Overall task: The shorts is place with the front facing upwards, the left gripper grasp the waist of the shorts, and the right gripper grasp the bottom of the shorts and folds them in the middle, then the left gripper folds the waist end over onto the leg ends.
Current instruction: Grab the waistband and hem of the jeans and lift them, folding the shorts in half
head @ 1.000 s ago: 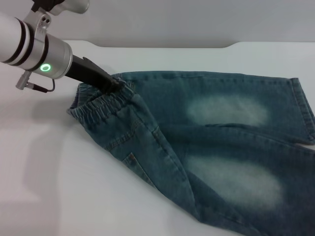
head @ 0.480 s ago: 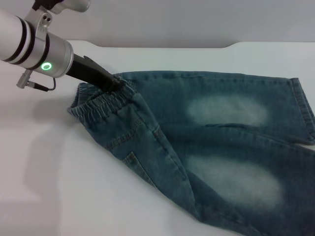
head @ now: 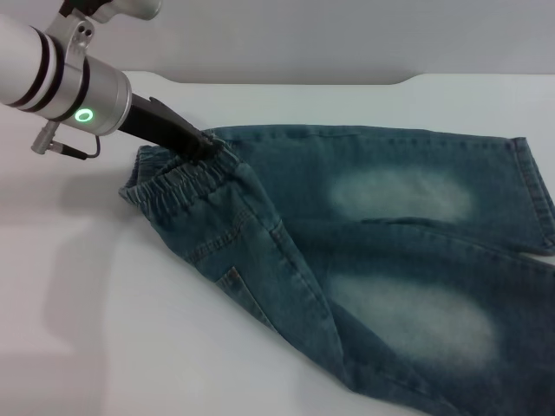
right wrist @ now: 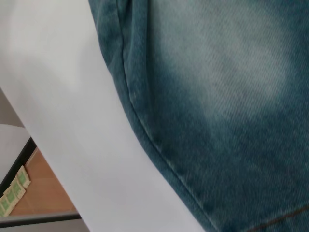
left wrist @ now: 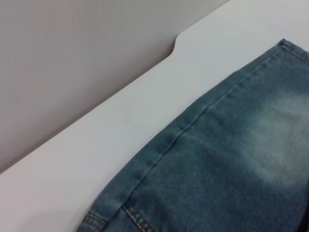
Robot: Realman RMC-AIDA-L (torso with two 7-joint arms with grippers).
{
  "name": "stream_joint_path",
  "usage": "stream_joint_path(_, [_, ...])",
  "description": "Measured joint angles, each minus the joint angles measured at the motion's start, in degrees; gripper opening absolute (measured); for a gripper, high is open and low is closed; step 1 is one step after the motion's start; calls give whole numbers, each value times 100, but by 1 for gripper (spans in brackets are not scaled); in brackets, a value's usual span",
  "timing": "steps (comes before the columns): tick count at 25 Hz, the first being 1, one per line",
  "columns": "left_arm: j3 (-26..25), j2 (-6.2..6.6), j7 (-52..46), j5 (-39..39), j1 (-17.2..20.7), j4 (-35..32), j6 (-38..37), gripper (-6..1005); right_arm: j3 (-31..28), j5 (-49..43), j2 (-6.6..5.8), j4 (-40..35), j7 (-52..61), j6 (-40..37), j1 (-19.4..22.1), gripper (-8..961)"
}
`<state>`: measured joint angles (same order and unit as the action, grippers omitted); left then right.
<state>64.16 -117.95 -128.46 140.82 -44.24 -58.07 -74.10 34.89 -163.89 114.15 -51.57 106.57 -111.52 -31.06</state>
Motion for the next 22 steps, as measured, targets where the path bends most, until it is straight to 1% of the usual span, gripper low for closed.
stream_joint_path(11, [0, 0, 32, -2, -8, 48, 38, 51, 4, 9, 41, -23, -3, 70, -116, 460])
stream_joint_path(22, [0, 0, 45, -2, 21, 50, 73, 52, 82, -7, 165, 23, 7, 0, -195, 449])
